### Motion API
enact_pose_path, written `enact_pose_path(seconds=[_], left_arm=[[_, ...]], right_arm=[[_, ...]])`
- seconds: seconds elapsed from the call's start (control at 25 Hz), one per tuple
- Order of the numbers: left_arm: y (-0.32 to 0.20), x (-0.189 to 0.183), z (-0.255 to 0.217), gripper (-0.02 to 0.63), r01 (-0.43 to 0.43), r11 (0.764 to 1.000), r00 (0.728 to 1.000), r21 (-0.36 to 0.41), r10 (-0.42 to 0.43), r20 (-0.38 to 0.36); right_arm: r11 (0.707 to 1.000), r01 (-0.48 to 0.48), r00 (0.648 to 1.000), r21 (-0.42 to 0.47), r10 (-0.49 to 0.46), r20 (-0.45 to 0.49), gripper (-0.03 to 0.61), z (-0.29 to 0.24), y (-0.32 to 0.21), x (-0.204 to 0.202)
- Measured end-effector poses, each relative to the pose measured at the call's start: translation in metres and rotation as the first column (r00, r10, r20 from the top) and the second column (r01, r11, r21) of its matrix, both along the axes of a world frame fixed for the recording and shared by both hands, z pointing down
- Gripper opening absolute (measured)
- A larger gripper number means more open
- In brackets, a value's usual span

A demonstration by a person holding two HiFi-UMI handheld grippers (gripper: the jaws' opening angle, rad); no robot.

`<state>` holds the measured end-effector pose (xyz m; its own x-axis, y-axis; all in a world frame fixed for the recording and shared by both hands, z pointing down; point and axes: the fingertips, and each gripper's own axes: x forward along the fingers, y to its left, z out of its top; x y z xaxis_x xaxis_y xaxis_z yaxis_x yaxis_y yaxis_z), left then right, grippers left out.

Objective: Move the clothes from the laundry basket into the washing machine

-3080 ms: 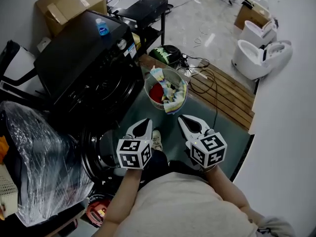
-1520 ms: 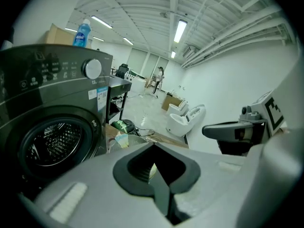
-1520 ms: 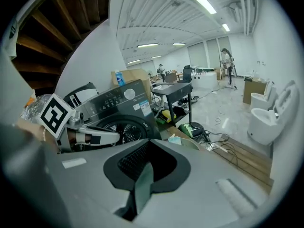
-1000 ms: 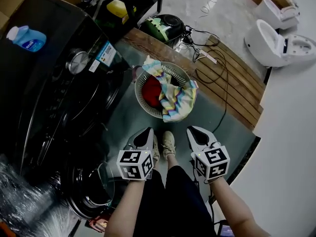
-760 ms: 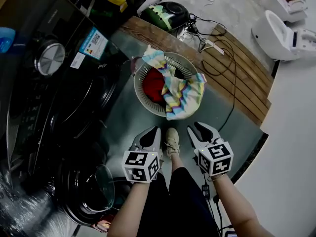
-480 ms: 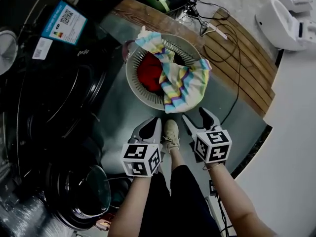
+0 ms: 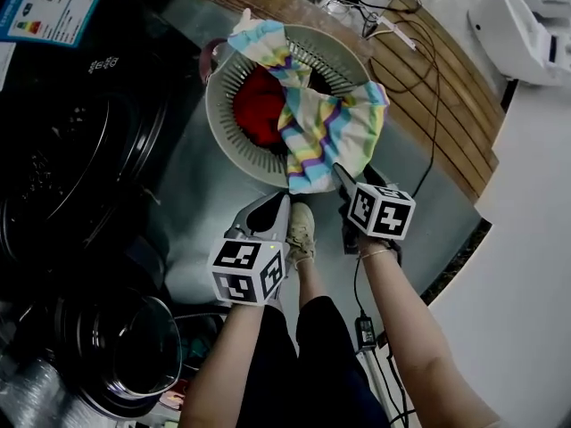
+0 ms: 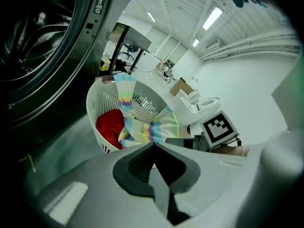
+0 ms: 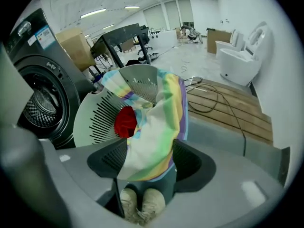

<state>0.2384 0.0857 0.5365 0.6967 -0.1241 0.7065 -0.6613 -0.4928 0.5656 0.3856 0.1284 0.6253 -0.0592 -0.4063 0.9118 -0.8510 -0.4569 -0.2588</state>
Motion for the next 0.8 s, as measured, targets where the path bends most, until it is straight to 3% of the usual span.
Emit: enact_pose_path(seconds=[0.08, 0.2, 0.4, 0.52, 0.68, 0.8], left_arm=[[0.003, -0.001, 0.002, 0.002, -0.003, 1.0, 1.0, -0.01, 0.003, 0.001], [0.003, 0.0, 0.002, 0.003, -0.009, 1.0, 1.0, -0.01, 0.009, 0.011], [-0.001, 0.006, -0.027, 0.021, -0.029, 0.999, 1.0, 0.041, 0.029, -0.004], [0.005, 0.014, -0.055, 0.174, -0.078, 0.995, 0.995, 0.058, 0.081, -0.051], [0.007, 0.018, -0.091, 0.261, -0.145, 0.982, 0.984, 0.119, 0.156, -0.088], [0.005, 0.02, -0.128, 0.328, -0.196, 0.958, 0.966, 0.212, 0.225, -0.127]], right_arm=[[1.0, 0.009, 0.999, 0.0, -0.009, 0.043, 0.253, 0.001, -0.002, -0.006], [0.997, 0.074, 0.997, 0.004, -0.074, -0.003, 0.072, -0.007, -0.011, -0.007], [0.993, 0.082, 0.996, 0.085, -0.084, 0.018, 0.055, -0.05, -0.013, -0.015], [0.98, 0.092, 0.994, 0.178, -0.101, 0.045, 0.055, -0.1, -0.011, -0.026], [0.941, 0.112, 0.99, 0.319, -0.135, 0.051, 0.054, -0.178, -0.018, -0.037], [0.899, 0.172, 0.977, 0.404, -0.207, 0.044, 0.054, -0.233, -0.027, -0.053]])
